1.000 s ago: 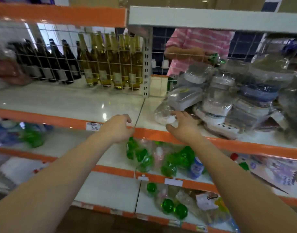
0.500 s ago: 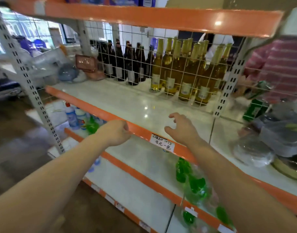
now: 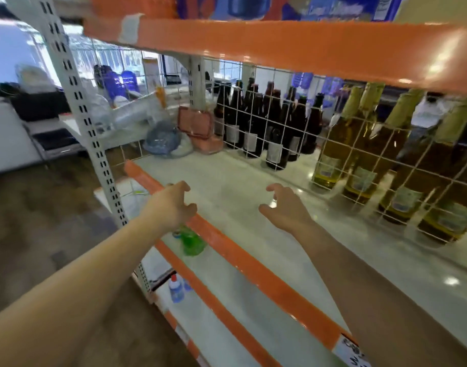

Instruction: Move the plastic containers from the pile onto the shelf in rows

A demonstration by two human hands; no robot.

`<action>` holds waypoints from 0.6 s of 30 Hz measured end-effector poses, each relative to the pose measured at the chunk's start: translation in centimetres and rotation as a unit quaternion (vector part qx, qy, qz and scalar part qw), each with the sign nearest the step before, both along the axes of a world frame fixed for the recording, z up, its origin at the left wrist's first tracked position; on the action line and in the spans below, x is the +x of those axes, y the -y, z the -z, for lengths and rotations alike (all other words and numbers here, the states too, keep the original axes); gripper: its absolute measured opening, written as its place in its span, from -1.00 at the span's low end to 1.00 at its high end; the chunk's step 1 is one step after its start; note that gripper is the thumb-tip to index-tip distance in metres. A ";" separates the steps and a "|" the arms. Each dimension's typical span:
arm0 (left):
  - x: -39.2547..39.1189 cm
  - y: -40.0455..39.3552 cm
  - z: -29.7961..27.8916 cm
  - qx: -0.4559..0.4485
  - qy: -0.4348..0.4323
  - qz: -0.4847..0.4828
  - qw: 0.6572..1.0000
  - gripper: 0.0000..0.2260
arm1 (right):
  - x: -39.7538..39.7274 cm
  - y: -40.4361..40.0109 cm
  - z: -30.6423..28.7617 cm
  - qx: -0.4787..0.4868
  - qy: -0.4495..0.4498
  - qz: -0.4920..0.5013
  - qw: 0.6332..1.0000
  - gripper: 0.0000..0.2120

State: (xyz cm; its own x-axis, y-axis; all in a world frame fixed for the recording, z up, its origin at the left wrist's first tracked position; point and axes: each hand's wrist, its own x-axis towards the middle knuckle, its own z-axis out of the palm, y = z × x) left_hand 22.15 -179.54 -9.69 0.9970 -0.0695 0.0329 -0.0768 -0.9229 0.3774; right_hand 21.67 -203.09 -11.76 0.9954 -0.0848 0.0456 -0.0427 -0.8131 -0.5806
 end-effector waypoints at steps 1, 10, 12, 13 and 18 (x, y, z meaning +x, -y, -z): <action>1.2 -0.8 0.1 0.001 0.004 -0.011 1.000 -0.55 | 1.3 -0.8 0.1 0.001 -0.003 -0.004 1.000 -0.50; 15.4 -7.8 0.1 -0.017 0.043 -0.046 0.998 -0.46 | 14.5 -8.2 0.9 0.033 -0.002 0.008 0.999 -0.49; 18.7 -9.2 0.1 -0.023 0.039 -0.053 0.998 -0.44 | 17.4 -9.8 1.0 0.038 0.004 0.026 0.999 -0.47; 20.3 -9.9 0.1 -0.027 0.031 -0.057 0.998 -0.40 | 18.8 -10.6 1.0 0.041 0.006 0.036 0.998 -0.46; 27.2 -12.1 1.5 -0.063 0.010 -0.064 0.996 -0.17 | 24.6 -13.3 0.8 0.062 0.020 0.075 0.995 -0.42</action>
State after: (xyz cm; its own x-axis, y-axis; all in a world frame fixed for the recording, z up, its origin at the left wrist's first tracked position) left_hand 49.33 -167.41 -11.19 0.9965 0.0641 0.0541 0.0294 -0.8706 0.4911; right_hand 46.22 -189.82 -12.60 0.9686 -0.2400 0.0652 -0.1329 -0.7210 -0.6801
